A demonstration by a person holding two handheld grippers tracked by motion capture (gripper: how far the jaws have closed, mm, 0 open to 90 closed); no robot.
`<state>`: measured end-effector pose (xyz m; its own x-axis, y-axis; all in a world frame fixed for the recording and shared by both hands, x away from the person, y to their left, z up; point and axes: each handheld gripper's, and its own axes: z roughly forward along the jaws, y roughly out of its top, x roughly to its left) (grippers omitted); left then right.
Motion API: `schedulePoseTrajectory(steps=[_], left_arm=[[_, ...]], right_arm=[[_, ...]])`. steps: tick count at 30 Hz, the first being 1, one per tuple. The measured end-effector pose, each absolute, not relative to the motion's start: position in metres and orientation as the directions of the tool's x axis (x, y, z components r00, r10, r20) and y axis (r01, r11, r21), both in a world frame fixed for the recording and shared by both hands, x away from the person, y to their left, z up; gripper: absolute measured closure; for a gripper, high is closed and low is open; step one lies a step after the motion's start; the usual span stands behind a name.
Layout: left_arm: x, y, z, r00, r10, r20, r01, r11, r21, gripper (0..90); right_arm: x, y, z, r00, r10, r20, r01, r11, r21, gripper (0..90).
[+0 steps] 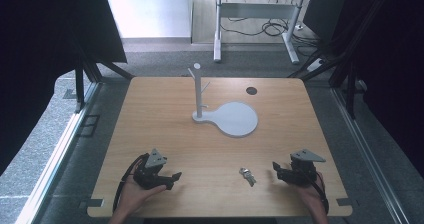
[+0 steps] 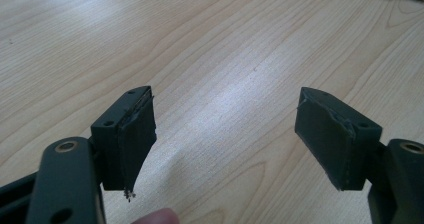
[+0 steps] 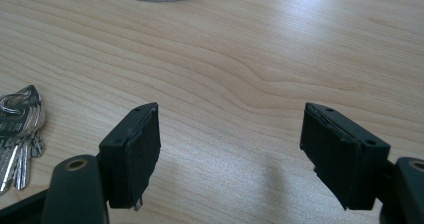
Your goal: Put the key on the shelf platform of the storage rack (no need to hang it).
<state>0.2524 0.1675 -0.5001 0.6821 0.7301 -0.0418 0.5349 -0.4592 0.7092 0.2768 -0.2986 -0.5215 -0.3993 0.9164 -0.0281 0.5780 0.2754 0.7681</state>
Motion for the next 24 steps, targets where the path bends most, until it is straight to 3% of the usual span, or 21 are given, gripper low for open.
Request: schedulePoseTrajectory(steps=[24], left_arm=[[0.2499,0.1693,-0.5011,0.666,0.744,-0.043,0.546,-0.448,0.708,24.6]], right_arm=[[0.2787,-0.2956,-0.5198,-0.460,0.888,-0.027,0.582,0.324,0.746,31.6]])
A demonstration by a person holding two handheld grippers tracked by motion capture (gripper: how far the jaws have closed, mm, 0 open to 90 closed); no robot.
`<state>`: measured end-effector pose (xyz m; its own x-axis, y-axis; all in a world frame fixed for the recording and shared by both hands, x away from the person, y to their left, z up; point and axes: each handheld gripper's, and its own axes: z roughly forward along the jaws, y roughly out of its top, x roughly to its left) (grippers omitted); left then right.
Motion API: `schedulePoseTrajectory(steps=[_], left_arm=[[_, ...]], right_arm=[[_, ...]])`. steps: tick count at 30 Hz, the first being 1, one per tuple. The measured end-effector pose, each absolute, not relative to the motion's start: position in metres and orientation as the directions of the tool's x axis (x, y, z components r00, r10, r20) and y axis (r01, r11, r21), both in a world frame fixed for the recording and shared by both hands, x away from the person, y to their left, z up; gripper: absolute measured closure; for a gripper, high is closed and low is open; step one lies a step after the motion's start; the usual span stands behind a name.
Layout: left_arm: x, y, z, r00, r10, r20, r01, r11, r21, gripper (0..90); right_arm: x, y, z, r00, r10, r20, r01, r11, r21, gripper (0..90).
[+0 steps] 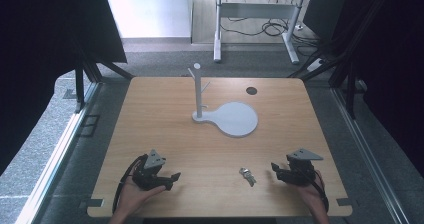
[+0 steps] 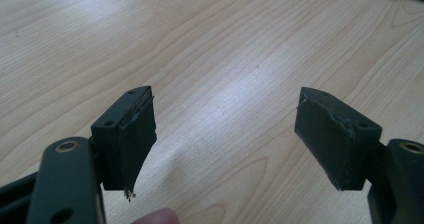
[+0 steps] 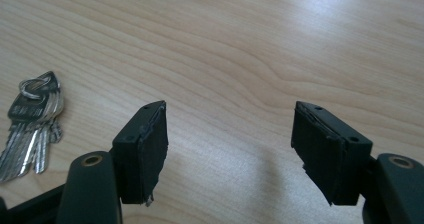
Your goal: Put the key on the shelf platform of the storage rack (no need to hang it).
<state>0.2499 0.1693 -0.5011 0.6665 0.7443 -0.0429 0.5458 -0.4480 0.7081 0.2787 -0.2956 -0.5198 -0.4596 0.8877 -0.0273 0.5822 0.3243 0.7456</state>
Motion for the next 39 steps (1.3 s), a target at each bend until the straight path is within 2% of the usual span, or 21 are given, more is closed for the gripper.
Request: schedulePoseTrajectory(steps=[24,39], left_arm=[[0.249,0.173,-0.496,0.658,0.752,-0.031,0.540,-0.444,0.715,25.0],[0.244,0.172,-0.491,0.667,0.744,-0.029,0.531,-0.447,0.720,25.0]], right_arm=[[0.281,-0.286,-0.509,-0.534,0.845,0.031,0.608,0.358,0.709,41.1],[0.280,-0.261,-0.453,-0.629,0.777,-0.020,0.585,0.489,0.647,42.5]])
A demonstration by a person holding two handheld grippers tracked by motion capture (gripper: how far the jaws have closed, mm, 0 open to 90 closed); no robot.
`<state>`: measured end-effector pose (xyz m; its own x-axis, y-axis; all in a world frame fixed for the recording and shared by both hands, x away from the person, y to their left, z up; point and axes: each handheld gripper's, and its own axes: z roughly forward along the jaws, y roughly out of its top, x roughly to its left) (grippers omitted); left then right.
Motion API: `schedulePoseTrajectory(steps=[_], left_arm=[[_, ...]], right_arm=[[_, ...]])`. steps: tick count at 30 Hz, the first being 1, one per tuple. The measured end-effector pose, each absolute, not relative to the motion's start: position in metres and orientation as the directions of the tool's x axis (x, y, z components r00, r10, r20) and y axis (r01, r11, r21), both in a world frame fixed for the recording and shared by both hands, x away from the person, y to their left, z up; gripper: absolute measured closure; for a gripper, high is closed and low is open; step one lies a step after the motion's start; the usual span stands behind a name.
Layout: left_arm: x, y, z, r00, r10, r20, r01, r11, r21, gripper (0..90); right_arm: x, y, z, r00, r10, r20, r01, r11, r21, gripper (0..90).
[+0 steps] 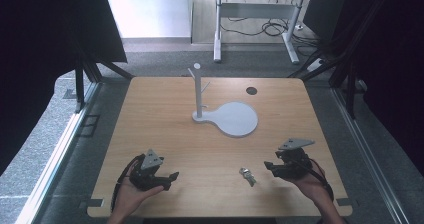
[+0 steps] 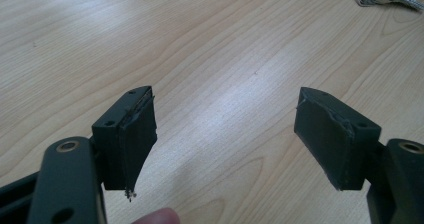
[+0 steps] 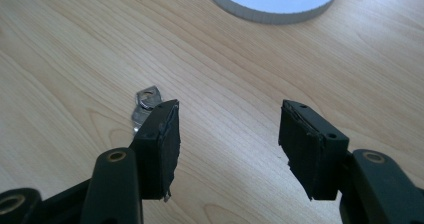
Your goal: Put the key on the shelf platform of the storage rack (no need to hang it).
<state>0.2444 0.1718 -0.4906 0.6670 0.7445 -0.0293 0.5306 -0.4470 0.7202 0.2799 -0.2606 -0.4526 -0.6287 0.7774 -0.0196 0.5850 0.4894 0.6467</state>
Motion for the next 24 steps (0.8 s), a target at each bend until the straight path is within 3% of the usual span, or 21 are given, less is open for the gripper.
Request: schedulePoseTrajectory(steps=[15,24], left_arm=[[0.244,0.172,-0.492,0.670,0.742,-0.033,0.533,-0.449,0.717,25.0],[0.243,0.169,-0.491,0.676,0.736,-0.031,0.529,-0.456,0.716,25.0]], right_arm=[[0.277,-0.222,-0.466,-0.723,0.691,0.008,0.575,0.596,0.560,46.7],[0.277,-0.205,-0.477,-0.730,0.683,-0.017,0.577,0.629,0.520,46.0]])
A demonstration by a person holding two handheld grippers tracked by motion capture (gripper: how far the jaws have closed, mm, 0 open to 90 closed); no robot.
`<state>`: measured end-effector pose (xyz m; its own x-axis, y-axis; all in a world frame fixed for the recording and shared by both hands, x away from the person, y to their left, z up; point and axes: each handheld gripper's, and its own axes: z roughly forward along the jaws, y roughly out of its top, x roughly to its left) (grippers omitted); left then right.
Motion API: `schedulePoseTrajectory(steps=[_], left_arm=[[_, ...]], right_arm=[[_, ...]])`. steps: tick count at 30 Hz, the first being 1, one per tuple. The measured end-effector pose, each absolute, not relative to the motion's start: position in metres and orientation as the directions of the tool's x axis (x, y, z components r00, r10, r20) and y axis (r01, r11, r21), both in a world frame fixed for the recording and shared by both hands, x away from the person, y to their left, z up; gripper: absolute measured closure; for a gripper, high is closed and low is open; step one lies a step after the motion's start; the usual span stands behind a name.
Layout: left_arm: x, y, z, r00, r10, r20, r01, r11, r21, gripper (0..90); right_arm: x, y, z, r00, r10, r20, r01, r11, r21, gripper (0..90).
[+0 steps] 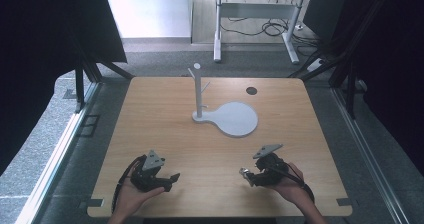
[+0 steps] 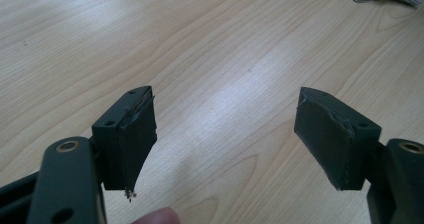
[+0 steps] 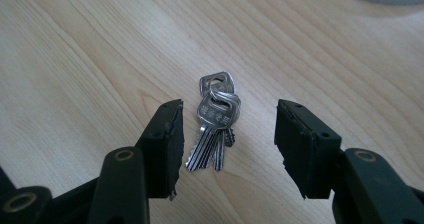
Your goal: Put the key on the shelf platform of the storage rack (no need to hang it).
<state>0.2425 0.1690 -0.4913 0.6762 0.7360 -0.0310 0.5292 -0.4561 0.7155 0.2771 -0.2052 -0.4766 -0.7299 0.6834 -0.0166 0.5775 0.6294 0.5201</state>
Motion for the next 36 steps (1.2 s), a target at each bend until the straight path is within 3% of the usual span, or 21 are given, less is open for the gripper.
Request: schedulePoseTrajectory(steps=[20,33,36], left_arm=[[0.244,0.172,-0.492,0.664,0.746,-0.037,0.537,-0.443,0.718,24.9],[0.244,0.172,-0.491,0.662,0.749,-0.029,0.527,-0.438,0.728,25.0],[0.244,0.172,-0.491,0.662,0.749,-0.028,0.527,-0.439,0.727,25.0]], right_arm=[[0.290,-0.183,-0.506,-0.733,0.680,-0.033,0.606,0.674,0.422,44.6],[0.297,-0.185,-0.508,-0.711,0.703,-0.004,0.642,0.651,0.405,57.8],[0.298,-0.186,-0.507,-0.711,0.703,-0.002,0.643,0.652,0.402,64.4]])
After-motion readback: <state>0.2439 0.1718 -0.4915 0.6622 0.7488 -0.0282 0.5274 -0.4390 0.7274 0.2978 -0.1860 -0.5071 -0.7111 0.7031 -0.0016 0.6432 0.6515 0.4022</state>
